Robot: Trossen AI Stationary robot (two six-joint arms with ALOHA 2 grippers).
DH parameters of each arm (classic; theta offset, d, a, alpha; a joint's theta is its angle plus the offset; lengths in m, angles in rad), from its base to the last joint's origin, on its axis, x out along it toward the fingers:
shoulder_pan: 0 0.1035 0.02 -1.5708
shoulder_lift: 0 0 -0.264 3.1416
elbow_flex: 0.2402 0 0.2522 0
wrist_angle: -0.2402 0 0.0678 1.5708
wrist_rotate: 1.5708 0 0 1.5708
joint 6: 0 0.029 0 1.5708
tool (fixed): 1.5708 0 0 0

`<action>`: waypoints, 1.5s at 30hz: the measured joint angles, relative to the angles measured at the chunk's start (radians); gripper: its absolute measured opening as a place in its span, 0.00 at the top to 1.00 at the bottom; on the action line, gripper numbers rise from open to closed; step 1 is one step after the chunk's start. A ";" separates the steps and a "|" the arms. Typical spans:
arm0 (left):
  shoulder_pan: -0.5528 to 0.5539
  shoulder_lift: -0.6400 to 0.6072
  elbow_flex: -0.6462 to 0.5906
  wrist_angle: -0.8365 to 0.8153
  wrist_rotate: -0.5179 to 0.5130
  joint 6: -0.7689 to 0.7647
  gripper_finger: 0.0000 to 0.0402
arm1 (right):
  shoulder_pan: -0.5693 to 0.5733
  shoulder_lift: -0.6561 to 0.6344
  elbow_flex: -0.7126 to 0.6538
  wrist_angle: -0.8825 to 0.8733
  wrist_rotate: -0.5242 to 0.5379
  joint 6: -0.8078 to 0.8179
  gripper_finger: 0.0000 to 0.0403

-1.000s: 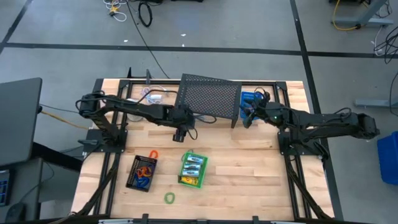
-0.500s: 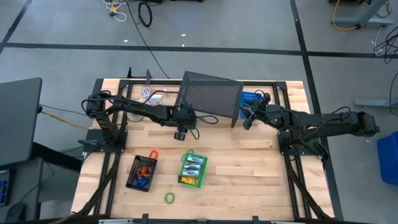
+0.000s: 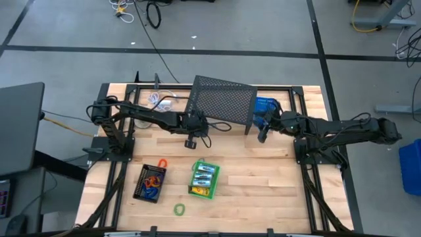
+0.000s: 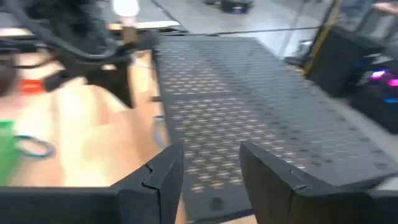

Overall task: Pick & Place Office Desk Supplies
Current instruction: Adjust the shelf

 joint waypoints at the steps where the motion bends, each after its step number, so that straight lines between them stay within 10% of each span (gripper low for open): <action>1: 0.000 0.000 0.000 -0.003 0.000 -0.003 0.98 | 0.009 0.000 0.000 -0.001 -0.019 0.012 0.61; 10: -0.023 -0.042 -0.005 -0.005 0.037 -0.066 0.98 | 0.076 0.002 0.000 -0.074 -0.151 0.132 0.97; 23: -0.024 -0.156 -0.003 0.044 0.321 -0.122 0.98 | 0.031 0.181 0.000 -0.094 -0.178 0.221 1.00; 45: 0.041 -0.153 -0.002 -0.015 0.275 -0.140 0.98 | -0.145 0.312 0.000 -0.028 -0.084 0.132 1.00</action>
